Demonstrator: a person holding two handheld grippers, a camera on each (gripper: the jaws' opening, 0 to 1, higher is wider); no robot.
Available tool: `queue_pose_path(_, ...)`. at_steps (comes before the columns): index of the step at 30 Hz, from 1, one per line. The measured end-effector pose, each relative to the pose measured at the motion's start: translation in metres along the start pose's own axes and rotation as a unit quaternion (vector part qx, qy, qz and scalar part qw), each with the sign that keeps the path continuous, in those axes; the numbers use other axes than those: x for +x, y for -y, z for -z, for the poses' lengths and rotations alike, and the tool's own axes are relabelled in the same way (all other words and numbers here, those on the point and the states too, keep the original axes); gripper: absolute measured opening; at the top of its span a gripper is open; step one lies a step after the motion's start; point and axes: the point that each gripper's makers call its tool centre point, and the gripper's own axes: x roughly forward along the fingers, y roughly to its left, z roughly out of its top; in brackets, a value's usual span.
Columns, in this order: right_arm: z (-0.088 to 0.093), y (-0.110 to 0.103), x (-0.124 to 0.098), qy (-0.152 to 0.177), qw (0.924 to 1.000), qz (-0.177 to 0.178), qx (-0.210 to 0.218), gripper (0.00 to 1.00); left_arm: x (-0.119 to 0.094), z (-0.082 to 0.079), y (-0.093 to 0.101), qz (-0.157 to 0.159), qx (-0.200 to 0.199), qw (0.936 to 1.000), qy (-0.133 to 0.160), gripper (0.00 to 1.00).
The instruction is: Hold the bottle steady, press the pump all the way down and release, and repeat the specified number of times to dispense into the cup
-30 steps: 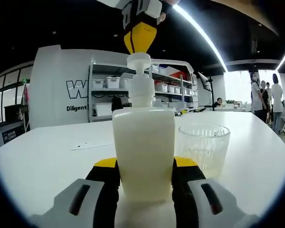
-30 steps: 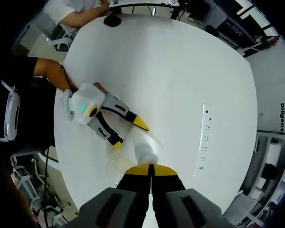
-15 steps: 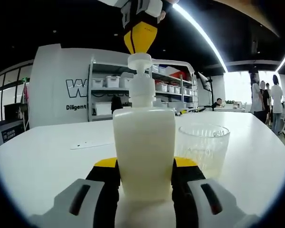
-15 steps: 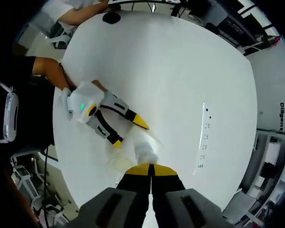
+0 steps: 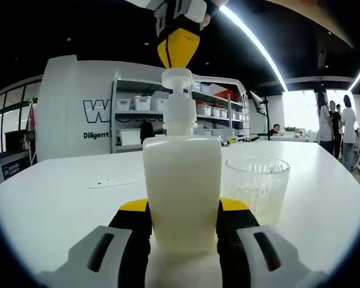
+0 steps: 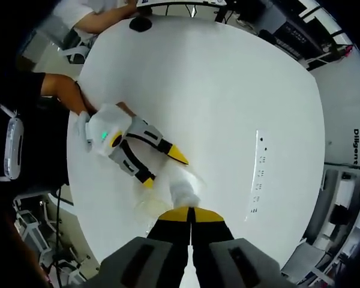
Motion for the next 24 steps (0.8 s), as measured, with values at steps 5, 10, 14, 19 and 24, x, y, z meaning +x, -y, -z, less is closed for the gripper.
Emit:
queue_pose_path(5,0.0,0.0001,0.0002,-0.003,1.0,0.0,0.001,0.0,-0.0006,0.0001,-0.0003,0.0,0.0,1.0,0.0,0.4)
queue_pose_path(10,0.0003,-0.0004,0.0004,-0.003,1.0,0.001,0.002,0.0,0.0003,-0.0001,-0.0011,0.002,-0.001,1.0,-0.001,0.4)
queue_pose_path(14,0.0004,0.0,0.0006,0.001,1.0,0.0,0.005,0.0,0.0011,-0.0005,-0.0021,0.004,-0.002,1.0,-0.001,0.4)
queue_pose_path(19,0.0004,-0.0008,0.0014,-0.002,1.0,0.001,0.006,0.0,0.002,-0.0006,-0.0031,0.005,-0.002,1.0,-0.002,0.4)
queue_pose_path(24,0.001,-0.0005,0.0013,-0.004,1.0,-0.003,0.008,0.0,0.0032,-0.0004,-0.0037,0.007,-0.003,1.0,-0.002,0.4)
